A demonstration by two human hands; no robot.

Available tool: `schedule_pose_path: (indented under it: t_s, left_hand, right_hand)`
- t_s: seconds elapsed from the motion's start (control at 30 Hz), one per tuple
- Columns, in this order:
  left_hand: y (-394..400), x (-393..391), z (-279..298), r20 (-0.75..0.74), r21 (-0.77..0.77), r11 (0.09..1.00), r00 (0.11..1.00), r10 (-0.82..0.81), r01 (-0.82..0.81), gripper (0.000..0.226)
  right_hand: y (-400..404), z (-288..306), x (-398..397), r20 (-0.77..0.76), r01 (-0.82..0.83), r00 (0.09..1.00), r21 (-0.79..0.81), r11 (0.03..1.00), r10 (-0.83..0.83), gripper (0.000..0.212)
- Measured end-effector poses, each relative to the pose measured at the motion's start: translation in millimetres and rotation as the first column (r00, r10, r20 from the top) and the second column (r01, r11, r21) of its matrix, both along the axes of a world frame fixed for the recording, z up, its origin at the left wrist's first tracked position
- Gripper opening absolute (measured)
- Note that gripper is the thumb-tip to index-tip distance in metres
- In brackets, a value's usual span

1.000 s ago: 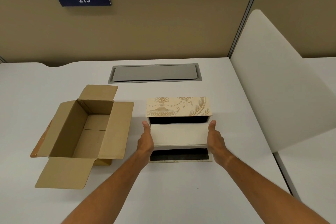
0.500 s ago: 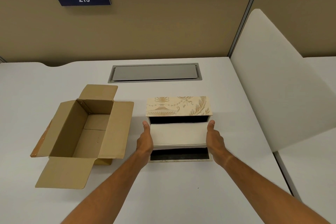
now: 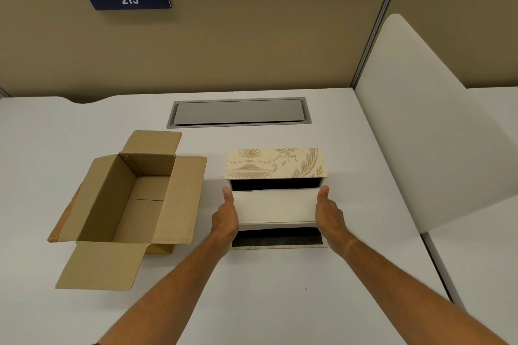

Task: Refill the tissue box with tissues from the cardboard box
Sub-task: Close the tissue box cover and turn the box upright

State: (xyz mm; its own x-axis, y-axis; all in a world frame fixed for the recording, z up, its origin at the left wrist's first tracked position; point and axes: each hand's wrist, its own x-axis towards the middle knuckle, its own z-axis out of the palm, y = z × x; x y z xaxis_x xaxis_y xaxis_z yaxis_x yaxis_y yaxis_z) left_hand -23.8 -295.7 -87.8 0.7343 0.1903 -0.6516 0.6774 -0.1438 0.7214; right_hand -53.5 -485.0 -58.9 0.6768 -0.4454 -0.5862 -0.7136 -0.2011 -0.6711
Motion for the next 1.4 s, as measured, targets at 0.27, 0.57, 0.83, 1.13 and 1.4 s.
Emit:
schedule_pose_path:
  t_s: [0.27,0.57,0.83,1.13,1.4]
  left_hand:
    - [-1,-2,9,-0.011,-0.01,1.0,1.0,0.001,-0.001,0.078]
    - [9,30,33,0.27,0.191,0.982,0.962,-0.054,0.001,0.056]
    - [13,81,44,0.277,0.333,0.933,0.932,-0.235,0.136,0.027]
    - [18,80,37,0.31,0.278,0.953,0.928,-0.209,0.122,0.019]
    - [25,67,32,0.373,0.241,0.958,0.897,-0.237,0.153,0.015]
  right_hand:
    - [-2,-6,1,0.021,0.014,1.0,0.014,1.0,-0.014,0.067]
    - [-39,15,35,0.306,0.12,0.949,-0.135,0.984,-0.074,0.046]
    - [-46,20,77,0.284,-0.075,0.953,-0.106,0.992,0.102,0.033]
    - [-49,13,73,0.338,-0.094,0.935,-0.063,0.994,0.11,0.031]
    - [-52,11,61,0.404,-0.144,0.902,-0.048,0.988,0.151,0.023]
